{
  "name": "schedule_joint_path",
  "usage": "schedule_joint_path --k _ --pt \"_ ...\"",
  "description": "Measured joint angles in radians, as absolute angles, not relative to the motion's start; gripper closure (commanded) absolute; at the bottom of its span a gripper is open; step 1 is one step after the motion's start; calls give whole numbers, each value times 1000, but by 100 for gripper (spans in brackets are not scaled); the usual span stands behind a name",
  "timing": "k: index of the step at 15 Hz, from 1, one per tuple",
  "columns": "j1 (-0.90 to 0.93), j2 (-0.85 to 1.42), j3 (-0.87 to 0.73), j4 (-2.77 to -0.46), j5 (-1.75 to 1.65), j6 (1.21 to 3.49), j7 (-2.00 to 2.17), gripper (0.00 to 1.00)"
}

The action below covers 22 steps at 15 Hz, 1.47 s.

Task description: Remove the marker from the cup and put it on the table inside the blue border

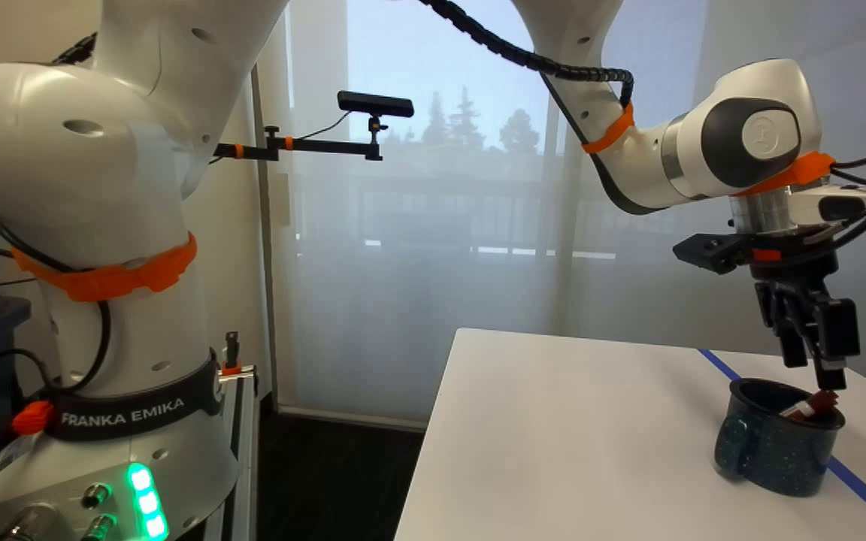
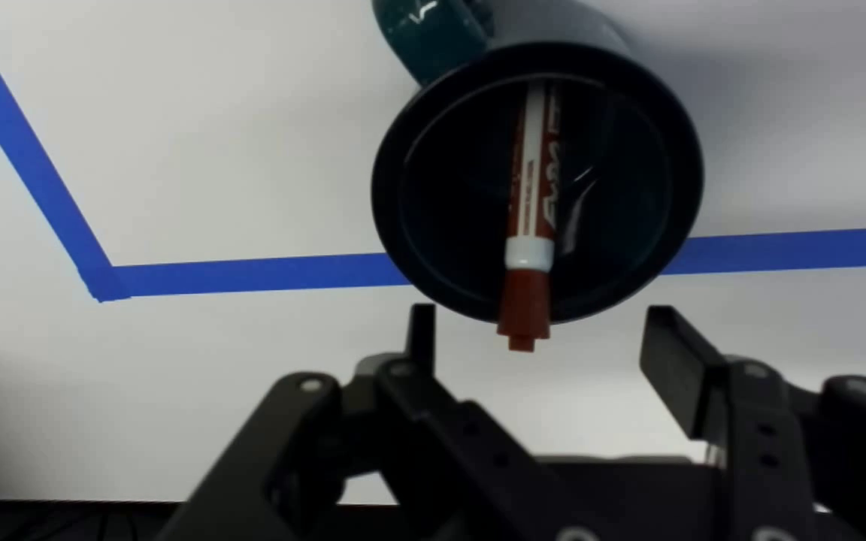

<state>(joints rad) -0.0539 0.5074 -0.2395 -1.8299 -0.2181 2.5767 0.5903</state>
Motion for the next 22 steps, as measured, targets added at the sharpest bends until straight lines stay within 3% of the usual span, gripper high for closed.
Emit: schedule_joint_path --k 2,3,7,15,22 --pt "-55 520 -240 -1816 -194 2581 571 54" --pt "-56 525 -239 -1812 -180 2585 562 48" --pt "-56 545 -239 -1803 -135 2594 537 44" --pt "-57 567 -240 -1803 -90 2612 524 53" --pt "-60 567 -240 -1807 -71 2625 524 49"
